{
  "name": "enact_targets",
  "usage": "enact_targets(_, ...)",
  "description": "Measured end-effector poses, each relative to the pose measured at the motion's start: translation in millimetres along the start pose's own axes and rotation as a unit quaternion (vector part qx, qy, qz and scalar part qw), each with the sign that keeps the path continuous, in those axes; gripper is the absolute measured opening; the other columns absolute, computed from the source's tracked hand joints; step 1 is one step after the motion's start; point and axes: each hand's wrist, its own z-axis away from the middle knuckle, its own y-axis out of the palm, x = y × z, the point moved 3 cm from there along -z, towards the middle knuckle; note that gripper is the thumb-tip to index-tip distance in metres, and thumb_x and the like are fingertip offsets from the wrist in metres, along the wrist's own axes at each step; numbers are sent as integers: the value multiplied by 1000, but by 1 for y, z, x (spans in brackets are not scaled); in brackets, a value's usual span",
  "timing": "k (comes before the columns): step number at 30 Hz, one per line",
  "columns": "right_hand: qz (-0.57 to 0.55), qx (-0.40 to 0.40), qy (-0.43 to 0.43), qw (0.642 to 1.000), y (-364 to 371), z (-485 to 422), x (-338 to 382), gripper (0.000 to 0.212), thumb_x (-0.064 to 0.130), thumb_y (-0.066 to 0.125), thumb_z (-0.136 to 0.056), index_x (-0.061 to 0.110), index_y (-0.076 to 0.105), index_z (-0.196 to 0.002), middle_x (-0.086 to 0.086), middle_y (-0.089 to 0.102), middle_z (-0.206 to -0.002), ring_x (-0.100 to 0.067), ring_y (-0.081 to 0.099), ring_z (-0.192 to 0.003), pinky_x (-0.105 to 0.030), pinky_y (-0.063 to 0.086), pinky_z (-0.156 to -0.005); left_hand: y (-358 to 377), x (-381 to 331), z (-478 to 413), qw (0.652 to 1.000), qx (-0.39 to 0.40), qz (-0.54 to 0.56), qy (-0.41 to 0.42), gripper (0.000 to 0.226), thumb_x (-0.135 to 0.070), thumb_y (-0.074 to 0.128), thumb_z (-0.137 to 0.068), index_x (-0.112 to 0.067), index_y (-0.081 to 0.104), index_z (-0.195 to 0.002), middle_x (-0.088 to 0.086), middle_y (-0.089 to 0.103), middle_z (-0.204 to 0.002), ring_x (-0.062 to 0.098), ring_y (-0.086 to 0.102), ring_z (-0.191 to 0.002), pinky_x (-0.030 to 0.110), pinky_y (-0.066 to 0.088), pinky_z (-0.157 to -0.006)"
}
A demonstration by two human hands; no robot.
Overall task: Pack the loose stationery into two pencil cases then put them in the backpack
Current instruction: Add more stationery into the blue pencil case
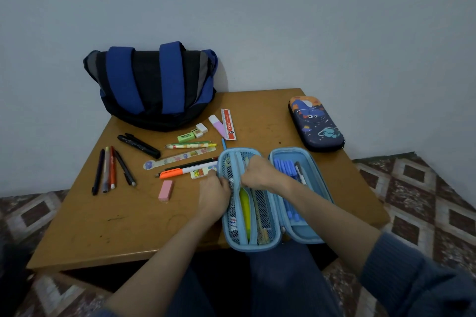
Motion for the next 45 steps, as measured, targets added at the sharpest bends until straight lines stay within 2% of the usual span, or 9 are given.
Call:
enact_targets(8,1,26,-25,999,1,21,-6,46,-6,51,-81,14,29,-47,9,23,-22,-12,26,-41,-28,35,-58,2,-1,-2,1000,-4,3,-16,20,-14,36,-99,1,48,-106,16,59,-90,16,48,-60,22,31,-44)
enact_targets(13,41,48,-40,997,6,34,-6,41,-4,53,-80,13,33,-49,-1,32,-49,-15,33,-49,-29,35,-58,1,-3,-2,1000,1,0,-16,23,-14,35,-99,1,47,-112,9,54,-85,10,45,-56,20,30,-43)
enact_targets(19,86,72,-62,992,14,57,-17,32,-1,54,-80,1,43,-51,-13,45,-54,-24,46,-55,-31,37,-51,2,-1,-3,1000,-1,-7,-13,23,-14,35,-99,2,47,-112,10,54,-85,11,46,-57,22,35,-44)
enact_targets(21,90,77,-78,990,19,63,-22,20,-1,53,-80,-17,57,-68,-29,63,-74,-38,63,-73,-42,53,-60,2,-2,-3,1000,3,-6,-11,23,-14,35,-99,2,47,-112,11,55,-86,13,47,-58,23,36,-45)
enact_targets(24,109,68,-121,984,23,73,-23,20,-2,52,-78,-17,65,-83,-28,68,-87,-37,66,-86,-48,54,-74,2,-1,-3,1000,6,-3,-10,23,-14,36,-99,2,46,-112,14,57,-88,14,49,-59,23,36,-45)
enact_targets(32,167,65,-140,974,26,79,-16,15,-5,49,-73,-11,55,-60,-9,45,-50,-26,50,-57,-38,48,-57,1,-2,-1,1000,4,4,-3,21,-15,36,-99,0,46,-110,9,54,-85,10,47,-57,20,31,-43)
enact_targets(37,152,86,-122,977,24,81,-12,15,-5,54,-76,-17,63,-77,-26,66,-78,-33,65,-75,-42,54,-65,0,-2,-1,1000,13,10,-2,23,-17,36,-99,-1,46,-113,1,53,-76,10,51,-59,20,39,-45)
enact_targets(40,134,122,-107,978,3,64,-3,16,3,64,-81,-11,69,-87,-17,69,-76,-8,60,-50,-21,52,-52,-12,2,-2,1000,14,18,2,29,-27,37,-100,-6,51,-113,2,60,-80,15,59,-67,31,51,-58)
enact_targets(45,0,-10,-82,997,-37,14,7,11,3,69,-80,-3,67,-72,-16,67,-71,-7,54,-46,-14,41,-41,-58,25,-6,996,-68,-54,17,33,-34,40,-99,-12,51,-122,1,62,-79,13,57,-64,25,41,-51)
